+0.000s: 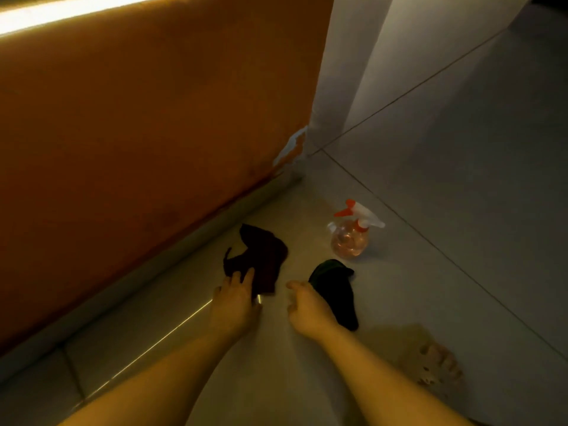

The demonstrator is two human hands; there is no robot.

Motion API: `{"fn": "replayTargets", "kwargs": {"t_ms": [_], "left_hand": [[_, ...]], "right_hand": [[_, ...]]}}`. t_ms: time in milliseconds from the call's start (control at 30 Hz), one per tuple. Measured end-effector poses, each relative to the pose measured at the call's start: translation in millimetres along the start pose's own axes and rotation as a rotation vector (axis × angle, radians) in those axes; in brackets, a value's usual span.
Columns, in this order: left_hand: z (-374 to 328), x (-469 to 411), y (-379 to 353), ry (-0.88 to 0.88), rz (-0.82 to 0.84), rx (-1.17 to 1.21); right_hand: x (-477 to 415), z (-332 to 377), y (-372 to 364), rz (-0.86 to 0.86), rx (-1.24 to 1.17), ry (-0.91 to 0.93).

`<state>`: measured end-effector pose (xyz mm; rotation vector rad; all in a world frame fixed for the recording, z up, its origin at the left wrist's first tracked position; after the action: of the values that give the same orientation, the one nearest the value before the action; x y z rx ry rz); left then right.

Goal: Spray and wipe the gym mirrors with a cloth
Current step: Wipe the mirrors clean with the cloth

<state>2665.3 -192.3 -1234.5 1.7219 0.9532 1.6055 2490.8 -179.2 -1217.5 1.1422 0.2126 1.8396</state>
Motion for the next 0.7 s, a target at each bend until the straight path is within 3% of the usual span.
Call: {"fn": "replayTargets", "kwargs": {"t_ms": [167, 300, 500, 600, 700], "left_hand": [[-2, -9, 10, 0.048, 0.034, 0.375], [-22, 16, 52, -0.002, 0.035, 0.727], [-74, 125, 150, -0.018, 0.227, 0.812], [-96, 188, 214, 0.095, 0.259, 0.968], [-109, 243, 291, 0.311, 0.136, 1.019]], "right_hand": [[-40, 5, -14, -0.078, -0.644, -0.347], [-26, 30, 8, 0.101, -1.111, -0.592], [57, 72, 99, -0.007, -1.232, -0.657], [130, 107, 163, 0.006, -1.239, -0.582], [214, 149, 234, 0.086, -1.271, -0.472]]}}
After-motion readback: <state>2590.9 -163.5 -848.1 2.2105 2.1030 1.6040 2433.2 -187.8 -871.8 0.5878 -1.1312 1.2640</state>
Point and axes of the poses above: each hand's wrist, its own x-axis away from the middle knuckle, its own y-axis out of the back of the hand, z = x × y, the point moved 1 cm from there along -x, towards the middle knuckle, and after that the axes turned 7 degrees about -x, right-handed, at the moved point
